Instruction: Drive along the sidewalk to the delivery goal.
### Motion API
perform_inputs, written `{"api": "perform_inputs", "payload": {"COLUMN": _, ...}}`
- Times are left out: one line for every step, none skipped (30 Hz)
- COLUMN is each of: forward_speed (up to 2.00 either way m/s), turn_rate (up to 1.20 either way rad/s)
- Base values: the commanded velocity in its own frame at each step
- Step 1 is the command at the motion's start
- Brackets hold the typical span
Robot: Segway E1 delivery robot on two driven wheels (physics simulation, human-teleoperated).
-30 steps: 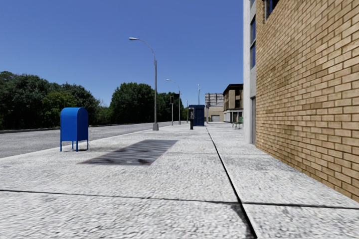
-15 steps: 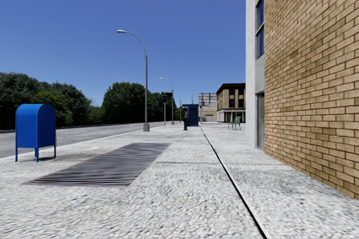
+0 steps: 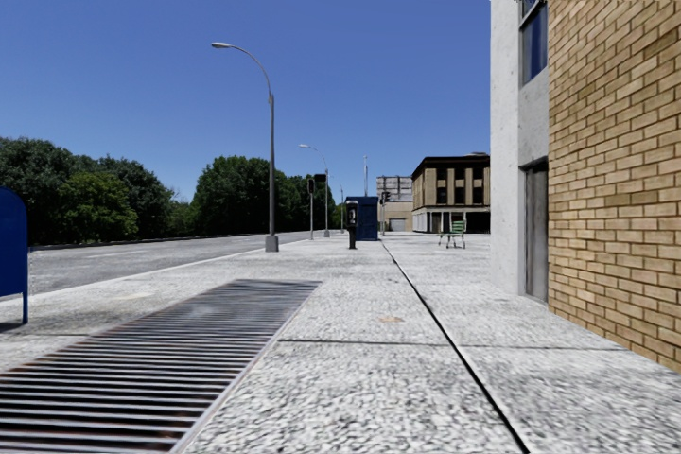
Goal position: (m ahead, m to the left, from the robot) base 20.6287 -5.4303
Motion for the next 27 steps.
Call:
{"api": "perform_inputs", "payload": {"forward_speed": 2.0, "turn_rate": 0.0}}
{"api": "perform_inputs", "payload": {"forward_speed": 2.0, "turn_rate": 0.0}}
{"api": "perform_inputs", "payload": {"forward_speed": 2.0, "turn_rate": 0.0}}
{"api": "perform_inputs", "payload": {"forward_speed": 2.0, "turn_rate": 0.0}}
{"api": "perform_inputs", "payload": {"forward_speed": 2.0, "turn_rate": 0.0}}
{"api": "perform_inputs", "payload": {"forward_speed": 2.0, "turn_rate": 0.0}}
{"api": "perform_inputs", "payload": {"forward_speed": 2.0, "turn_rate": 0.0}}
{"api": "perform_inputs", "payload": {"forward_speed": 2.0, "turn_rate": 0.0}}
{"api": "perform_inputs", "payload": {"forward_speed": 2.0, "turn_rate": 0.0}}
{"api": "perform_inputs", "payload": {"forward_speed": 2.0, "turn_rate": 0.0}}
{"api": "perform_inputs", "payload": {"forward_speed": 2.0, "turn_rate": 0.0}}
{"api": "perform_inputs", "payload": {"forward_speed": 2.0, "turn_rate": 0.0}}
{"api": "perform_inputs", "payload": {"forward_speed": 2.0, "turn_rate": 0.0}}
{"api": "perform_inputs", "payload": {"forward_speed": 2.0, "turn_rate": 0.0}}
{"api": "perform_inputs", "payload": {"forward_speed": 2.0, "turn_rate": 0.0}}
{"api": "perform_inputs", "payload": {"forward_speed": 2.0, "turn_rate": 0.0}}
{"api": "perform_inputs", "payload": {"forward_speed": 2.0, "turn_rate": 0.0}}
{"api": "perform_inputs", "payload": {"forward_speed": 2.0, "turn_rate": 0.0}}
{"api": "perform_inputs", "payload": {"forward_speed": 2.0, "turn_rate": 0.0}}
{"api": "perform_inputs", "payload": {"forward_speed": 2.0, "turn_rate": 0.0}}
{"api": "perform_inputs", "payload": {"forward_speed": 2.0, "turn_rate": 0.0}}
{"api": "perform_inputs", "payload": {"forward_speed": 2.0, "turn_rate": 0.0}}
{"api": "perform_inputs", "payload": {"forward_speed": 2.0, "turn_rate": 0.0}}
{"api": "perform_inputs", "payload": {"forward_speed": 2.0, "turn_rate": 0.0}}
{"api": "perform_inputs", "payload": {"forward_speed": 2.0, "turn_rate": 0.0}}
{"api": "perform_inputs", "payload": {"forward_speed": 2.0, "turn_rate": 0.0}}
{"api": "perform_inputs", "payload": {"forward_speed": 2.0, "turn_rate": 0.0}}
